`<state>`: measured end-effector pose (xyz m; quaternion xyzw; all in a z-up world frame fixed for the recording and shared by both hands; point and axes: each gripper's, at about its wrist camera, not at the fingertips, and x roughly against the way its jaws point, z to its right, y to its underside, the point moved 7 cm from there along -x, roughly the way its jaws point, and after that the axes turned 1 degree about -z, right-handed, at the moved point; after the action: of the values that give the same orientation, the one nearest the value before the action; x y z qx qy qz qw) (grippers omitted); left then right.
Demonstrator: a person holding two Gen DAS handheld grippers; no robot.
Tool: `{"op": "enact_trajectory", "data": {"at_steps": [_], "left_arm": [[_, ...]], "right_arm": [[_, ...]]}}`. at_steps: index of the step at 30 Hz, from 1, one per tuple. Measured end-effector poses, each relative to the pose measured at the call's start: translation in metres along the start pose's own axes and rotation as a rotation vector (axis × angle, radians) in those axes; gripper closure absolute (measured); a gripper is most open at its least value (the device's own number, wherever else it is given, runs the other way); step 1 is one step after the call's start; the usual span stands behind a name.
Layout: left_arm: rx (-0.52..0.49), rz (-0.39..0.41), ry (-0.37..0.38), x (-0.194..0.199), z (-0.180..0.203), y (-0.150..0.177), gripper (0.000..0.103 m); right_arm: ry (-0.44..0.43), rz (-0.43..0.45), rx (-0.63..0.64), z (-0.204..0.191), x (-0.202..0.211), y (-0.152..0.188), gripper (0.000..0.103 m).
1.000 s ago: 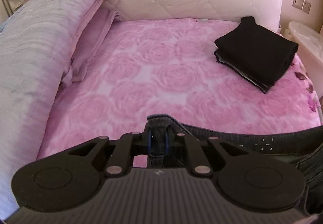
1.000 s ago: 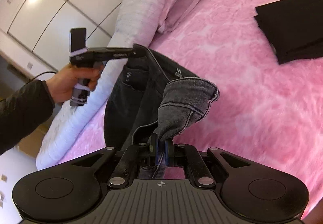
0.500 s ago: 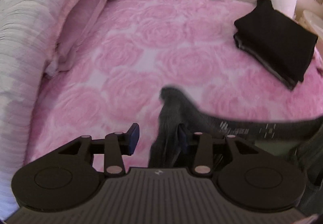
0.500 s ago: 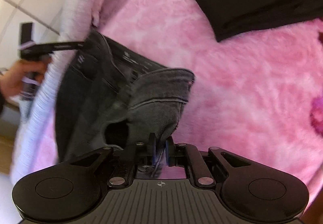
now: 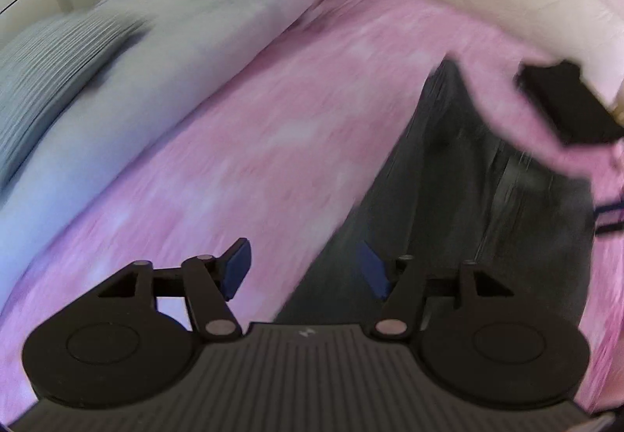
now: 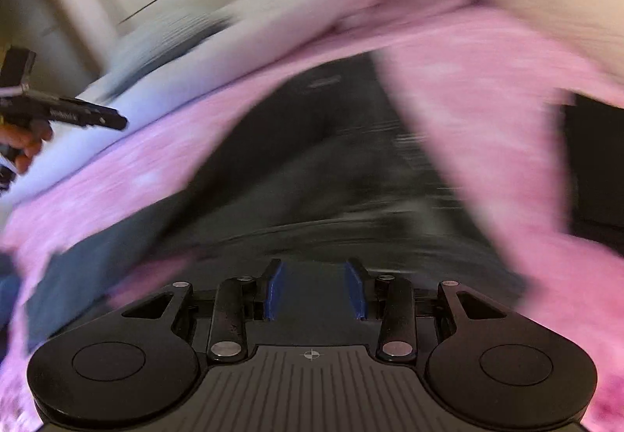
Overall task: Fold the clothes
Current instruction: 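Lay the jeans flat on the bed and open both grippers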
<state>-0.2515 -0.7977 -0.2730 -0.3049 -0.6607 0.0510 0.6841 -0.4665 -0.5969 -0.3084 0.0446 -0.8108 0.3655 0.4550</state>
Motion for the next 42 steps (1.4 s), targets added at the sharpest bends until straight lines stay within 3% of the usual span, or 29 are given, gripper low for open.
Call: {"op": "enact_trajectory", "data": {"at_steps": [4,9,14,17,19,20,21,24,27,31,34,35,38,40,42], "left_arm": [[-0.018,-0.133,-0.046,0.021,-0.012,0.122,0.040],[-0.060,-0.237,-0.106,0.028,-0.012,0.244,0.039],[-0.218,-0.283,-0.207,0.030,-0.032,0.329,0.039],[-0.363,-0.286,-0.269,0.027,-0.039,0.359,0.033],[-0.425,-0.268,-0.258,0.029,-0.041,0.365,0.035],[-0.431,-0.266,-0.242,0.030,-0.042,0.365,0.056],[-0.426,-0.261,-0.230,0.034,-0.046,0.362,0.084],[-0.372,-0.217,-0.225,0.059,-0.069,0.339,0.092],[-0.305,-0.151,-0.272,0.088,-0.117,0.306,0.093],[-0.219,-0.044,-0.423,0.104,-0.222,0.244,0.090],[-0.083,0.001,-0.544,0.107,-0.293,0.212,0.072],[-0.034,0.010,-0.581,0.108,-0.313,0.204,0.060],[0.076,0.027,-0.612,0.118,-0.334,0.207,0.056],[0.146,0.021,-0.563,0.118,-0.326,0.225,0.049],[0.202,-0.017,-0.444,0.106,-0.305,0.255,0.048]], "right_arm": [[-0.129,-0.099,0.148,-0.079,-0.065,0.000,0.064],[-0.157,-0.256,0.377,-0.156,-0.164,0.021,0.064],[-0.126,-0.385,0.482,-0.202,-0.239,0.049,0.064],[-0.082,-0.382,0.459,-0.217,-0.252,0.053,0.063],[-0.073,-0.359,0.432,-0.226,-0.254,0.050,0.063],[-0.091,-0.333,0.408,-0.231,-0.250,0.043,0.063],[-0.100,-0.308,0.406,-0.237,-0.245,0.036,0.063],[-0.115,-0.221,0.458,-0.260,-0.226,0.005,0.063],[-0.131,-0.128,0.508,-0.282,-0.218,-0.043,0.063],[-0.134,-0.002,0.564,-0.308,-0.231,-0.119,0.063],[-0.127,0.077,0.559,-0.319,-0.228,-0.158,0.063],[-0.130,0.096,0.558,-0.321,-0.222,-0.162,0.063],[-0.149,0.073,0.557,-0.316,-0.208,-0.137,0.061],[-0.155,-0.004,0.580,-0.306,-0.207,-0.100,0.060],[-0.165,-0.108,0.611,-0.294,-0.207,-0.054,0.059]]}}
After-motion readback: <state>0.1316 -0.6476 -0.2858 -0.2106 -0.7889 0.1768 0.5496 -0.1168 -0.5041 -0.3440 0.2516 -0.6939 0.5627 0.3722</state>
